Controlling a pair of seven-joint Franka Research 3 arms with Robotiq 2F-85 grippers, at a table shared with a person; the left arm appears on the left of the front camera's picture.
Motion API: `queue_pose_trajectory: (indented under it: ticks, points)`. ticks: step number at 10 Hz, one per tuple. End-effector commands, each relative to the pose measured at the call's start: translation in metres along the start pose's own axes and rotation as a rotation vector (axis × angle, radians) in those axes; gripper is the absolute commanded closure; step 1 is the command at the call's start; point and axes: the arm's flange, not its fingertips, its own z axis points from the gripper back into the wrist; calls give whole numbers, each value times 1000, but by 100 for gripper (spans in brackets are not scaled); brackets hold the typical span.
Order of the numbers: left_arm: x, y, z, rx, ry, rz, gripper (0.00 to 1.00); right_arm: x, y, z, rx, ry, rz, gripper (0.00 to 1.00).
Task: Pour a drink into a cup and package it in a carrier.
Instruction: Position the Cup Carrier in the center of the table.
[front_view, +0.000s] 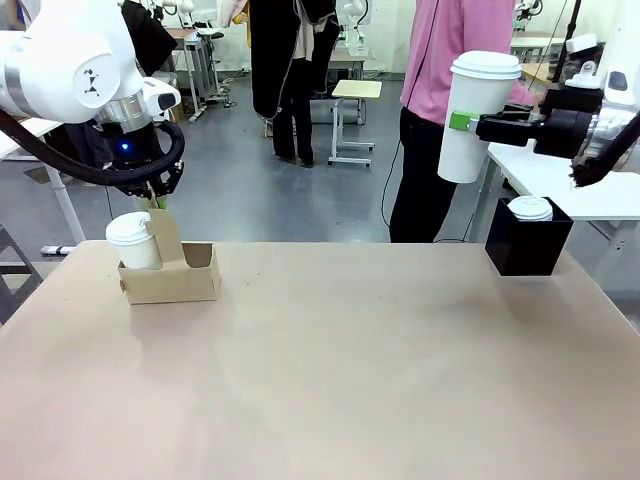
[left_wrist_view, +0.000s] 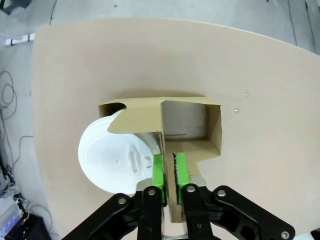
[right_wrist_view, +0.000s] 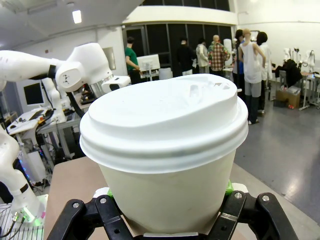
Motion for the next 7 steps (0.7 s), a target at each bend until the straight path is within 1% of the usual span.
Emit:
queue_pose_trajectory:
  ticks: [1, 2, 3, 7]
  points:
    - [4, 1, 3, -17, 17, 10, 100, 3, 0, -1, 3, -6, 3, 20]
    - [8, 5, 0, -8, 28, 30, 100, 3, 0, -1, 3, -6, 3, 20]
    - [0, -1, 1, -1, 0, -1, 100, 3, 0, -1, 3, -6, 3, 20]
    - [0, -1, 1, -1, 0, -1, 100, 3, 0, -1, 3, -6, 3, 20]
